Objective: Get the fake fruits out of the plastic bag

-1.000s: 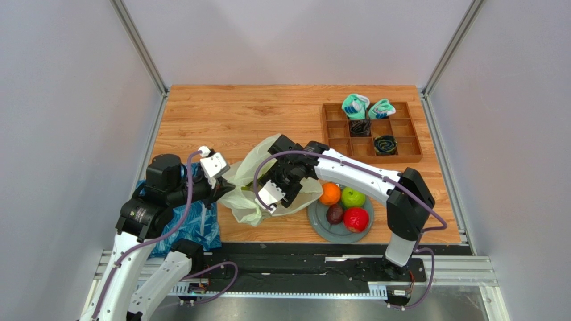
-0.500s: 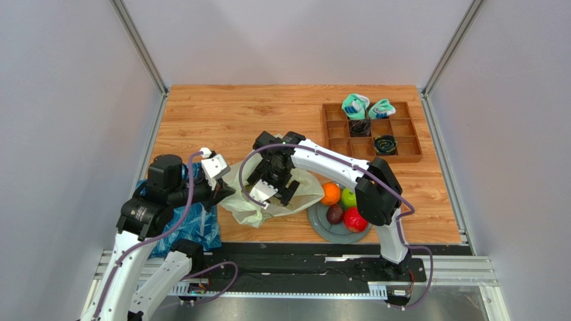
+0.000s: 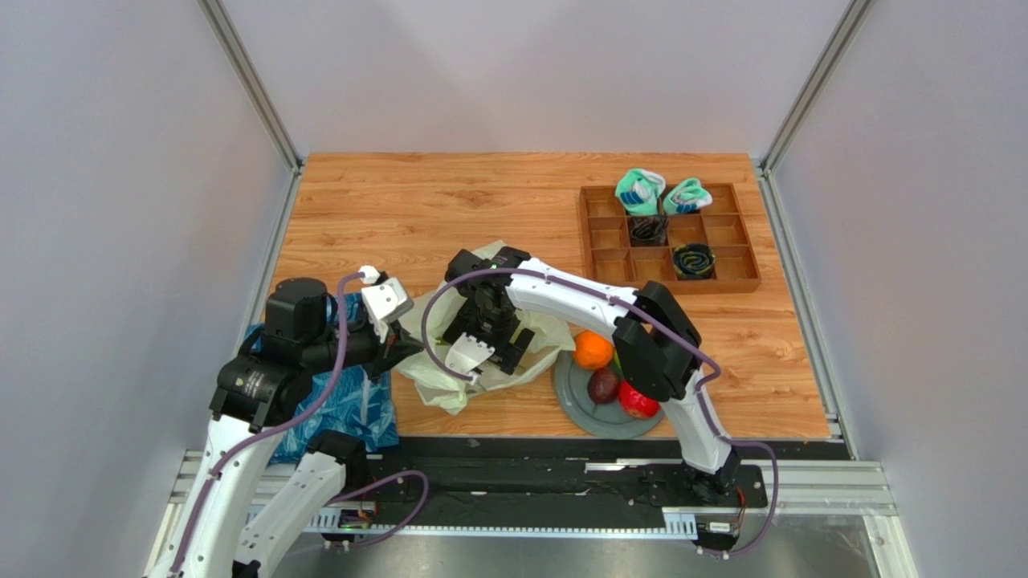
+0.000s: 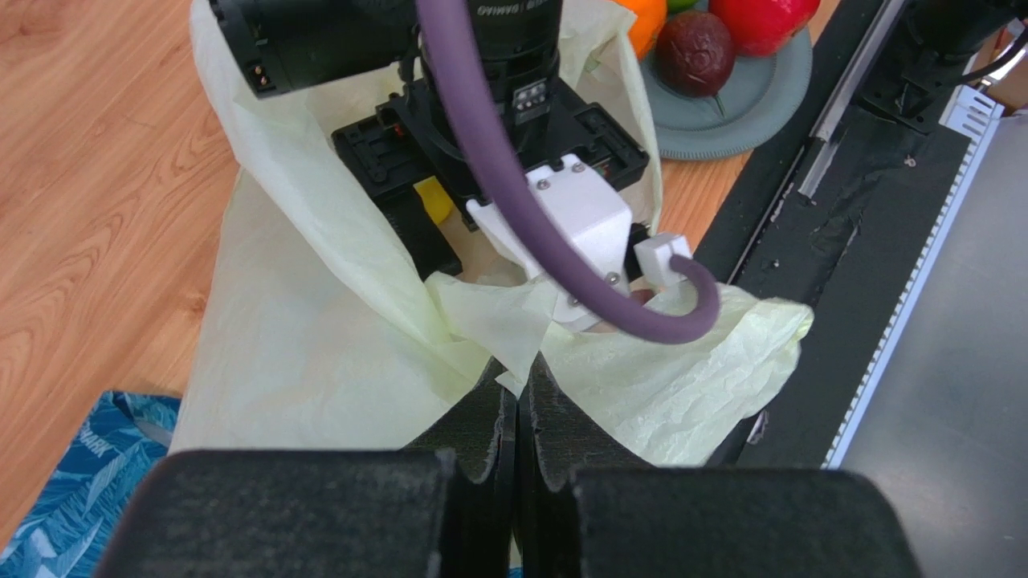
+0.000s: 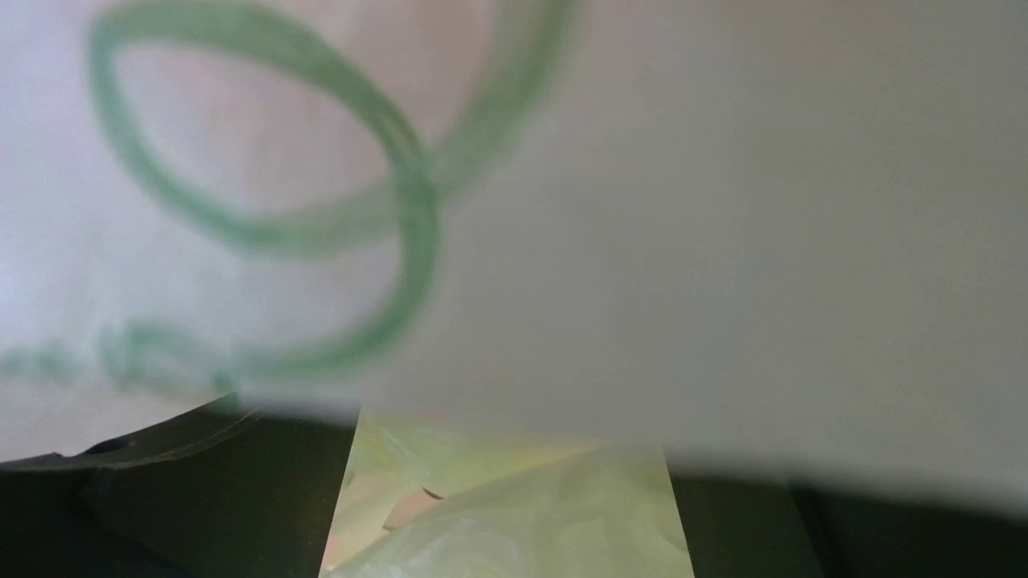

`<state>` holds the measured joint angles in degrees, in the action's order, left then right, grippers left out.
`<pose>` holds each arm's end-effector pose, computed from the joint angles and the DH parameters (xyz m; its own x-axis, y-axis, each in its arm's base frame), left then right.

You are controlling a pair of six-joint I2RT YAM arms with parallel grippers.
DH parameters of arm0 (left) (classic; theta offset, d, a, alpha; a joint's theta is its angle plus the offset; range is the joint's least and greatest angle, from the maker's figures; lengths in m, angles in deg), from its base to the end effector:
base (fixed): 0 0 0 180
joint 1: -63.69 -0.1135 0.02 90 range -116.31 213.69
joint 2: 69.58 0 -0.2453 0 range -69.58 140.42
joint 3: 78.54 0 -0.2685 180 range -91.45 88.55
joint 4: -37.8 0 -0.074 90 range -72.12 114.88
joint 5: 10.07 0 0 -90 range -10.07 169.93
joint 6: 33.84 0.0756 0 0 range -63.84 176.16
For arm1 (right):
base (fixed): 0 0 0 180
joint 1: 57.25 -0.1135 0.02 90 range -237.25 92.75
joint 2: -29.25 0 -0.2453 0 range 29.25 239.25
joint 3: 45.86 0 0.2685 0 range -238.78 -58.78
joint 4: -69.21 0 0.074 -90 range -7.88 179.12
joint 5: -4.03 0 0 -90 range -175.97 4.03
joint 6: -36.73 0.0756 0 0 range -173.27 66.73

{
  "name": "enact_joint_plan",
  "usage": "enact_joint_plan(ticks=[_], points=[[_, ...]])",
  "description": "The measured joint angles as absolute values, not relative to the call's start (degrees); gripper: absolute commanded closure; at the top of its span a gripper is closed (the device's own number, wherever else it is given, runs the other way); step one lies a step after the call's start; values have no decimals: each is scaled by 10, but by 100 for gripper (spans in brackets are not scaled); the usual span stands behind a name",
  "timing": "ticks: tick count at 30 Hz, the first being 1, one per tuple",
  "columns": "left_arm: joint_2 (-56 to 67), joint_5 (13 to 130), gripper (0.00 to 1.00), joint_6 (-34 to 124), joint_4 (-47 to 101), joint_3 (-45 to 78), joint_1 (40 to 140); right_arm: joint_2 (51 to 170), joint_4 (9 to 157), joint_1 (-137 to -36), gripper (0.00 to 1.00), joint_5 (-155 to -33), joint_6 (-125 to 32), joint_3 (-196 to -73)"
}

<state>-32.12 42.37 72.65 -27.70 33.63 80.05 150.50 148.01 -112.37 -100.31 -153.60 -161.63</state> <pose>0.1468 -0.0911 0.3214 -0.3303 0.3315 -0.8838 0.8295 0.5487 -0.1042 0.2301 0.3628 0.1511 0.8978 -0.3788 -0.2246 -0.4147 -0.8988 -0.1422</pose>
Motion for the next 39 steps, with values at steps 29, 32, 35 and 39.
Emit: enact_joint_plan(ticks=[29, 32, 35, 39], points=[[-324, 409, 100, 732, -275, 336, 793, 1492, 1535, -1124, 82, -935, -1429, -1703], [-328, 413, 100, 736, -276, 335, 793, 1457, 1529, -1114, 78, -930, -1378, -1670], [-335, 417, 100, 747, -281, 319, 793, 1453, 1521, -1084, 50, -923, -1299, -1647], [-346, 419, 100, 763, -281, 299, 793, 1447, 1507, -1041, 39, -926, -1192, -1645]])
